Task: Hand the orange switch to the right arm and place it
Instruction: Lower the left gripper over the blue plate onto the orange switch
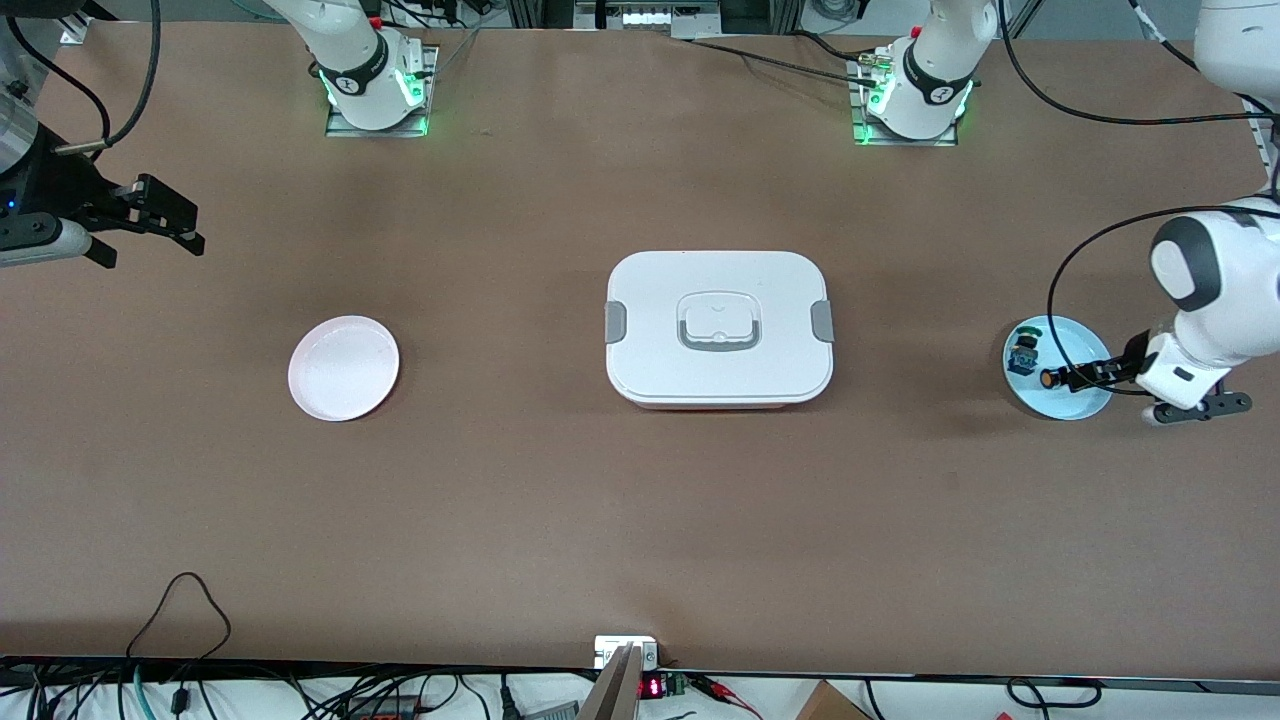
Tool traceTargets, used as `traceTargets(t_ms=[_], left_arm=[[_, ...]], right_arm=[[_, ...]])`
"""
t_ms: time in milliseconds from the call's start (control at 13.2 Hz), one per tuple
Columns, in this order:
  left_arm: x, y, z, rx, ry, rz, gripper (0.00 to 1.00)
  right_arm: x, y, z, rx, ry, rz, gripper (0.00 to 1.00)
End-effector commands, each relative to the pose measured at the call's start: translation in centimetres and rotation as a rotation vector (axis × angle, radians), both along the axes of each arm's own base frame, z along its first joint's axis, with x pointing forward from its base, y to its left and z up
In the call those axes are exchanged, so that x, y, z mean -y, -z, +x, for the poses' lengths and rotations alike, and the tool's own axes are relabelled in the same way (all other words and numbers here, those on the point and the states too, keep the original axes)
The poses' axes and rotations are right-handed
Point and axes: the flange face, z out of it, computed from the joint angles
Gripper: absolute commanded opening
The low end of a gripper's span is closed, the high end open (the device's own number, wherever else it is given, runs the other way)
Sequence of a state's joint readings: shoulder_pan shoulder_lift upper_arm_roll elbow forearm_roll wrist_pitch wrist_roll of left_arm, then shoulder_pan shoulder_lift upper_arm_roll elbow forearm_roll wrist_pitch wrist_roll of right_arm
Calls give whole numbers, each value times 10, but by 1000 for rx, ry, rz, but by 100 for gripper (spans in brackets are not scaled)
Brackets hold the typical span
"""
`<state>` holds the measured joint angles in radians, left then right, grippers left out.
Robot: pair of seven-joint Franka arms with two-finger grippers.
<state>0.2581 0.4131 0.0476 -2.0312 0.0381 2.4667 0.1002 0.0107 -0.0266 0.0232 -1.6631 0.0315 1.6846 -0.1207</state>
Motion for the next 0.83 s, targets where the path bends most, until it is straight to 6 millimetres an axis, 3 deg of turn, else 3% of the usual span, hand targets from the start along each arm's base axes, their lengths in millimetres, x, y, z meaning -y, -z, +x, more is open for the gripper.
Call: traceTargets(t_ms=[0,529,756], left_arm=[[-1,25,-10,7,40,8,99],[-6,52,-19,-22,44,-2,97],[-5,61,-21,-37,44,-7,90]], right_arm=[[2,-4,0,8,-5,0,100],[3,0,1,6,-2,0,100],[2,-1,2,12,-1,2,100]])
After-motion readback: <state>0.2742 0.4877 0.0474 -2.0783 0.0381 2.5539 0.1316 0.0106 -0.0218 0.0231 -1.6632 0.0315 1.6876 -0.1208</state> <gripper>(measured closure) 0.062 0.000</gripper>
